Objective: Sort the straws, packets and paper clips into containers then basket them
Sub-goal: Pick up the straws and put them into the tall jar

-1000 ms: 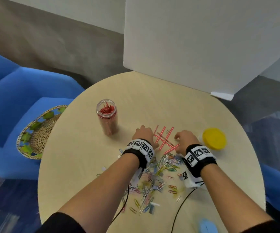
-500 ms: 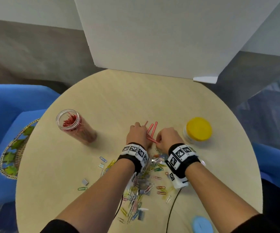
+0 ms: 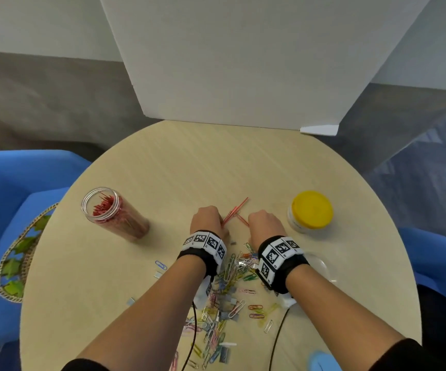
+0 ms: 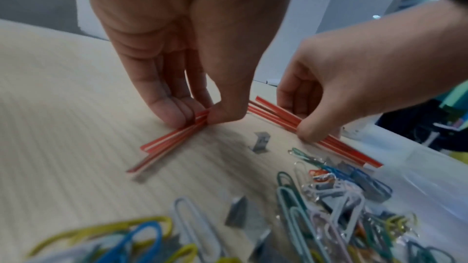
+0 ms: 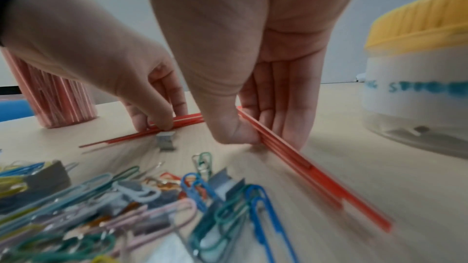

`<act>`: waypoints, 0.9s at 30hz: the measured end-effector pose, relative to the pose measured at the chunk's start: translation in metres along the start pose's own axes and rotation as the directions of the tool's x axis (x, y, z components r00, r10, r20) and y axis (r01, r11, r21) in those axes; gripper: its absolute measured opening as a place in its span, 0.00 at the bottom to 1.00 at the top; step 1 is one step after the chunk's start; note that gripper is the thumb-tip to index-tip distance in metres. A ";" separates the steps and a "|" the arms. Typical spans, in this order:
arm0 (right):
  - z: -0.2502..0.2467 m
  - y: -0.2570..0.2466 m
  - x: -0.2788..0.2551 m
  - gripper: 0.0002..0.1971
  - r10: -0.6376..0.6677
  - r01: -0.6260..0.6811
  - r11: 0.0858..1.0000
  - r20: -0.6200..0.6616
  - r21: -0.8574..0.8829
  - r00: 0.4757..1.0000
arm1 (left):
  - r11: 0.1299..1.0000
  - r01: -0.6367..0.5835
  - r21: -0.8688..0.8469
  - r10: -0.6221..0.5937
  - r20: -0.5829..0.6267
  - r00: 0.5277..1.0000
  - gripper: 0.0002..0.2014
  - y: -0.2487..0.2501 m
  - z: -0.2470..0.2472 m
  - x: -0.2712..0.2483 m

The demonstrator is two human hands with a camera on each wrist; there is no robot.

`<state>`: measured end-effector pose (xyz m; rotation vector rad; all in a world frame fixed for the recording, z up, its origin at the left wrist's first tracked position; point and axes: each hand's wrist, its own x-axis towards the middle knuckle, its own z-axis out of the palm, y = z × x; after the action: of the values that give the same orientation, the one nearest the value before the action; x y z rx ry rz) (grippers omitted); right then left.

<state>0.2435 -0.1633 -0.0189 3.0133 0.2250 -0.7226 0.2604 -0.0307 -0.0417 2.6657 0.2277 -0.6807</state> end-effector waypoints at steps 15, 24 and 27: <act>-0.015 0.036 -0.011 0.09 0.129 -0.385 0.146 0.369 0.911 0.921 | 0.894 -0.166 0.416 0.130 0.112 0.985 0.17 -0.014 -0.005 -0.014; 0.002 0.019 -0.015 0.09 0.217 -0.414 0.218 0.370 0.884 0.903 | 0.964 -0.015 0.264 0.014 0.004 1.000 0.08 -0.049 -0.034 -0.024; -0.001 0.002 -0.010 0.05 0.206 -0.421 0.399 0.368 0.814 0.907 | 0.986 0.031 0.162 -0.031 -0.003 1.000 0.08 -0.057 -0.027 -0.026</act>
<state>0.2359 -0.1669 -0.0134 3.5967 -1.0952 -1.4707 0.2355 0.0304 -0.0248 2.8228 0.2230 -0.7371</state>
